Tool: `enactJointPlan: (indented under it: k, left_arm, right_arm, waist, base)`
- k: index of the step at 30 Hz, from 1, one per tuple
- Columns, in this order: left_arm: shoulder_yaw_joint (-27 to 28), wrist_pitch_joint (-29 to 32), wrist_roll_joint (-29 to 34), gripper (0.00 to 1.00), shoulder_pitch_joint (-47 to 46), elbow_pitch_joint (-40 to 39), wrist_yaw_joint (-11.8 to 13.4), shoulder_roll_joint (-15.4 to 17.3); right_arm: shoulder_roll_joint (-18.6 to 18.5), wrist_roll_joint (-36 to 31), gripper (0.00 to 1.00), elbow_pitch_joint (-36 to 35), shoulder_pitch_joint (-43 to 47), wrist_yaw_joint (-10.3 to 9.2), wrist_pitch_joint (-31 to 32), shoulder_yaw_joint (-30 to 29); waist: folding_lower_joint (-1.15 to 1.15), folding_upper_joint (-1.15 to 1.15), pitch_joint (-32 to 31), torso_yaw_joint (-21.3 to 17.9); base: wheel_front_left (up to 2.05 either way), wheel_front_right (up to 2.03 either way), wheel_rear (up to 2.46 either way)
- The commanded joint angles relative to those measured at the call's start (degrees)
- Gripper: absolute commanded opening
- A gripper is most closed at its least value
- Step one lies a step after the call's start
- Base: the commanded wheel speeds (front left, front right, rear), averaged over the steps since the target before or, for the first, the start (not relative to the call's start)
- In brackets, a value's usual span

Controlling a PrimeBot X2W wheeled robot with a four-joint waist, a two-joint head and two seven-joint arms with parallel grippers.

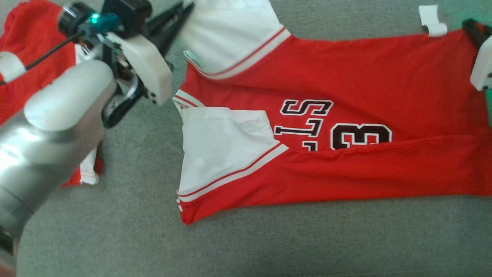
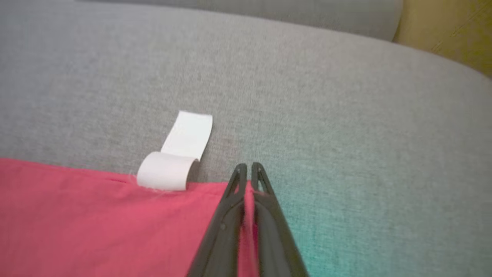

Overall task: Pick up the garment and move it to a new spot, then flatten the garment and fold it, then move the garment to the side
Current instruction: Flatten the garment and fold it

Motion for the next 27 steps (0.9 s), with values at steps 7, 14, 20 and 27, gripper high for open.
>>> enactJointPlan:
  k: [7, 14, 20, 27]
  left_arm:
    - [3.51, -3.11, 1.95, 0.0, -7.05, 3.79, 0.76, 1.9]
    - [4.39, -6.37, 3.27, 0.0, -10.71, 8.97, 0.59, 0.72]
    - [3.92, -9.87, 4.38, 0.0, -10.93, 12.4, 0.26, -0.59]
    - [1.24, -9.72, 4.22, 0.0, -7.8, 11.7, -1.53, -0.17]
  right_arm:
    - [-0.16, 0.27, 0.0, -1.38, -4.19, -0.04, -10.63, 0.7]
    - [1.23, -0.3, 0.0, -0.33, -7.17, -0.04, -18.03, 1.79]
    - [1.96, 1.14, 0.0, 0.33, -6.86, -0.04, -21.0, 3.97]
    - [0.18, 5.18, 0.0, -1.07, -3.36, -0.04, -21.09, 7.5]
  waist:
    - [0.0, 0.0, -0.94, -1.55]
    - [0.0, 0.0, -0.68, -2.59]
    - [0.0, 0.0, -1.51, -2.7]
    - [0.0, 0.0, -4.19, -2.24]
  base:
    - [0.0, 0.0, 0.0]
    - [0.0, 0.0, 0.0]
    - [0.0, 0.0, 0.0]
    - [0.0, 0.0, 0.0]
